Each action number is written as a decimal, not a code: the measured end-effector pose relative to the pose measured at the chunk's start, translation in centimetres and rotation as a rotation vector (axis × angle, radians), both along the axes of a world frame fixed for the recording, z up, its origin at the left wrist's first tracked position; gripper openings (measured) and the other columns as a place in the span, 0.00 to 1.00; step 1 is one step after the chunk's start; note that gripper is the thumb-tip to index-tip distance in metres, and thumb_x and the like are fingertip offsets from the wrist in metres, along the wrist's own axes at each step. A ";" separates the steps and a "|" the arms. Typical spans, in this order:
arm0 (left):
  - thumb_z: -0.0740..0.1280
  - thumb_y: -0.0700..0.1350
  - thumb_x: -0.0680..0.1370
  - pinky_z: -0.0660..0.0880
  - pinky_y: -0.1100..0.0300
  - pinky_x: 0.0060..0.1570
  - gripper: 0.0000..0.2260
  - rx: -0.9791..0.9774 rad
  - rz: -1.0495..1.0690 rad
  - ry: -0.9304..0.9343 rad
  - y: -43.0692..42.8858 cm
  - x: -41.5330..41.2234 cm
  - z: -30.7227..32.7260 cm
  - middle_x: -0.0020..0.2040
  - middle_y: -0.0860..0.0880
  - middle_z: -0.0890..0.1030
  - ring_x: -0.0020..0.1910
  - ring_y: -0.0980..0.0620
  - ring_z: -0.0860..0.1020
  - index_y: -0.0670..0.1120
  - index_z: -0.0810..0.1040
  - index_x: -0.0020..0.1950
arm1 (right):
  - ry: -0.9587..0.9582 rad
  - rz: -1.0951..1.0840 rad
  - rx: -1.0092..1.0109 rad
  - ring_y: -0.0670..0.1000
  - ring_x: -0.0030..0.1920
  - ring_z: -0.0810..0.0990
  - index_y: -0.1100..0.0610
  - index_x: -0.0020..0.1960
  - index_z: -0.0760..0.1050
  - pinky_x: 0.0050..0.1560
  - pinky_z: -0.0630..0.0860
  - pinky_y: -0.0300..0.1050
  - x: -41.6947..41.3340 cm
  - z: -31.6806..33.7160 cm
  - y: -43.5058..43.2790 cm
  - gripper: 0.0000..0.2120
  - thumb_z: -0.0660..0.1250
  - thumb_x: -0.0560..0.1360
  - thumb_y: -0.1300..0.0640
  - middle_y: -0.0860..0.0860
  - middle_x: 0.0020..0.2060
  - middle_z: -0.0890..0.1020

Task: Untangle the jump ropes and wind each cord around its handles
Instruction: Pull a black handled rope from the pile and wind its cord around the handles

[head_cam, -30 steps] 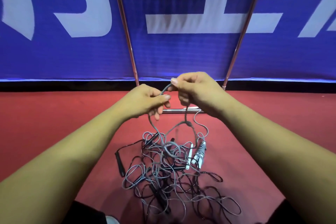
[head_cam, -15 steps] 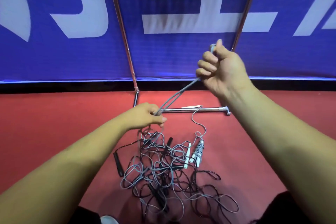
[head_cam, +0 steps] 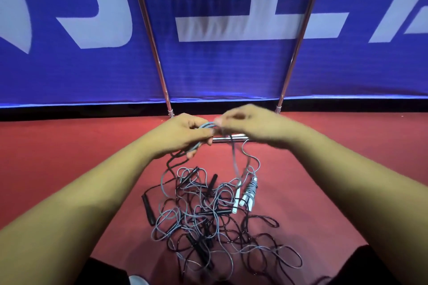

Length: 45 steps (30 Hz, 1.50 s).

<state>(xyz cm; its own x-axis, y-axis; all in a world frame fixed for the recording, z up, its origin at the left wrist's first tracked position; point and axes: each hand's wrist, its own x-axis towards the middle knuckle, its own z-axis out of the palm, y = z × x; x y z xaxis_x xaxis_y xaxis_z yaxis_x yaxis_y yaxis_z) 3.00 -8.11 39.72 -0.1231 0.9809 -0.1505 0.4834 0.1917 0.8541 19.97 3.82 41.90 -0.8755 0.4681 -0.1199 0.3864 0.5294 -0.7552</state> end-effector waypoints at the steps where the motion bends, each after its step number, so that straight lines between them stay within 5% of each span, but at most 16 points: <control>1: 0.66 0.47 0.81 0.64 0.66 0.24 0.11 -0.001 -0.001 0.025 -0.1 -0.1 0.2 0.25 0.47 0.72 0.22 0.52 0.72 0.45 0.80 0.40 | -0.025 0.059 -0.058 0.52 0.47 0.82 0.59 0.51 0.82 0.56 0.76 0.49 -0.1 -0.6 -0.5 0.16 0.66 0.78 0.47 0.56 0.46 0.85; 6: 0.69 0.46 0.79 0.62 0.66 0.23 0.08 0.005 0.034 0.027 -0.5 -0.7 0.1 0.24 0.47 0.70 0.21 0.52 0.67 0.44 0.78 0.41 | 0.134 0.058 -0.446 0.52 0.35 0.79 0.64 0.44 0.74 0.42 0.77 0.44 -0.5 -1.9 -0.8 0.10 0.61 0.81 0.60 0.58 0.33 0.77; 9: 0.69 0.44 0.78 0.59 0.65 0.24 0.08 0.026 0.091 -0.106 -0.4 -1.3 -0.3 0.30 0.44 0.67 0.24 0.52 0.62 0.40 0.74 0.49 | 0.206 0.036 -0.560 0.47 0.23 0.63 0.59 0.41 0.71 0.26 0.66 0.38 -0.6 -0.9 -0.6 0.12 0.58 0.82 0.59 0.48 0.23 0.64; 11: 0.67 0.47 0.80 0.59 0.64 0.25 0.09 -0.017 0.059 -0.025 -0.4 -2.2 -0.7 0.30 0.43 0.69 0.26 0.50 0.63 0.42 0.73 0.50 | 0.294 -0.065 -0.553 0.44 0.23 0.55 0.59 0.40 0.71 0.23 0.55 0.35 -0.4 0.0 0.5 0.13 0.58 0.83 0.58 0.46 0.23 0.60; 15: 0.63 0.52 0.81 0.64 0.60 0.29 0.13 -0.145 -0.025 0.225 -1.5 -5.1 -1.5 0.26 0.52 0.70 0.26 0.52 0.65 0.43 0.77 0.45 | 0.520 -0.393 -0.508 0.45 0.23 0.53 0.56 0.37 0.69 0.23 0.54 0.34 1.1 1.7 4.0 0.16 0.57 0.83 0.55 0.46 0.23 0.59; 19: 0.62 0.52 0.79 0.62 0.64 0.30 0.16 0.010 0.049 -0.054 -2.3 -6.8 -1.2 0.27 0.54 0.68 0.27 0.56 0.65 0.38 0.76 0.46 | 0.253 -0.521 -0.112 0.50 0.23 0.64 0.59 0.36 0.73 0.27 0.64 0.40 3.5 1.2 6.4 0.17 0.59 0.82 0.57 0.54 0.24 0.68; 21: 0.60 0.51 0.77 0.58 0.64 0.29 0.15 0.056 0.040 -0.113 -2.1 -6.5 -0.6 0.28 0.52 0.64 0.27 0.54 0.59 0.39 0.75 0.43 | -0.055 -0.479 0.075 0.55 0.31 0.76 0.62 0.42 0.79 0.36 0.75 0.47 4.0 -0.2 6.7 0.12 0.62 0.80 0.59 0.58 0.32 0.80; 23: 0.62 0.52 0.77 0.59 0.66 0.28 0.15 0.045 -0.020 -0.106 -1.8 -5.5 -0.2 0.27 0.52 0.64 0.27 0.55 0.59 0.40 0.75 0.41 | -0.256 -0.375 0.194 0.50 0.48 0.82 0.62 0.59 0.78 0.52 0.76 0.43 4.0 -0.6 5.7 0.13 0.64 0.76 0.64 0.57 0.55 0.83; 26: 0.63 0.55 0.76 0.62 0.66 0.28 0.14 0.033 -0.125 -0.055 -1.2 -3.6 0.4 0.27 0.53 0.66 0.27 0.56 0.61 0.47 0.78 0.38 | -0.059 -0.148 -0.016 0.34 0.56 0.76 0.59 0.72 0.68 0.55 0.69 0.24 2.6 0.1 2.0 0.26 0.65 0.75 0.68 0.49 0.68 0.74; 30: 0.62 0.52 0.78 0.58 0.60 0.28 0.13 0.085 -0.147 -0.070 -0.5 -2.0 1.0 0.28 0.49 0.65 0.27 0.52 0.60 0.51 0.78 0.35 | 0.085 0.037 -0.206 0.48 0.52 0.83 0.61 0.55 0.79 0.61 0.75 0.45 -0.2 -1.0 -2.5 0.12 0.66 0.79 0.53 0.50 0.48 0.85; 32: 0.62 0.54 0.78 0.60 0.60 0.29 0.14 0.104 -0.128 -0.077 -0.5 -1.9 1.0 0.28 0.50 0.66 0.27 0.52 0.62 0.50 0.78 0.36 | 0.150 0.040 -0.316 0.55 0.37 0.82 0.64 0.47 0.77 0.48 0.79 0.55 -0.7 -1.6 -2.9 0.11 0.63 0.81 0.56 0.52 0.31 0.80; 34: 0.62 0.59 0.77 0.65 0.55 0.33 0.18 0.082 -0.133 -0.055 -0.6 -2.4 0.5 0.28 0.48 0.68 0.28 0.50 0.67 0.48 0.79 0.37 | 0.236 -0.002 -0.364 0.51 0.24 0.72 0.62 0.43 0.76 0.30 0.71 0.44 -0.6 -0.8 -2.5 0.10 0.62 0.81 0.59 0.49 0.23 0.69; 37: 0.61 0.58 0.81 0.74 0.51 0.47 0.23 -0.099 -0.168 0.050 -0.9 -3.8 -0.8 0.30 0.51 0.76 0.38 0.45 0.81 0.40 0.80 0.42 | 0.457 -0.132 -0.480 0.45 0.23 0.57 0.61 0.39 0.73 0.26 0.55 0.37 -0.2 1.1 -0.8 0.12 0.60 0.81 0.60 0.46 0.22 0.62; 41: 0.68 0.50 0.79 0.72 0.57 0.62 0.09 -0.271 -0.198 0.001 -2.1 -5.9 -3.0 0.46 0.46 0.83 0.55 0.52 0.81 0.46 0.82 0.46 | 0.756 -0.432 -0.532 0.45 0.22 0.55 0.59 0.39 0.72 0.25 0.53 0.35 1.5 2.9 2.6 0.14 0.58 0.82 0.58 0.47 0.22 0.61; 43: 0.75 0.59 0.70 0.75 0.58 0.61 0.18 -0.212 -0.083 -0.190 -2.6 -6.6 -3.3 0.44 0.42 0.82 0.57 0.47 0.82 0.44 0.80 0.44 | 0.687 -0.561 -0.396 0.46 0.21 0.58 0.59 0.38 0.74 0.25 0.56 0.36 2.6 2.5 3.9 0.14 0.60 0.82 0.58 0.48 0.22 0.64; 45: 0.77 0.62 0.66 0.78 0.59 0.49 0.25 -0.099 -0.003 -0.340 -2.5 -6.6 -2.7 0.36 0.43 0.77 0.49 0.42 0.83 0.42 0.74 0.42 | 0.384 -0.608 -0.132 0.49 0.21 0.68 0.61 0.39 0.76 0.25 0.66 0.39 3.4 1.6 4.7 0.13 0.62 0.80 0.58 0.52 0.23 0.73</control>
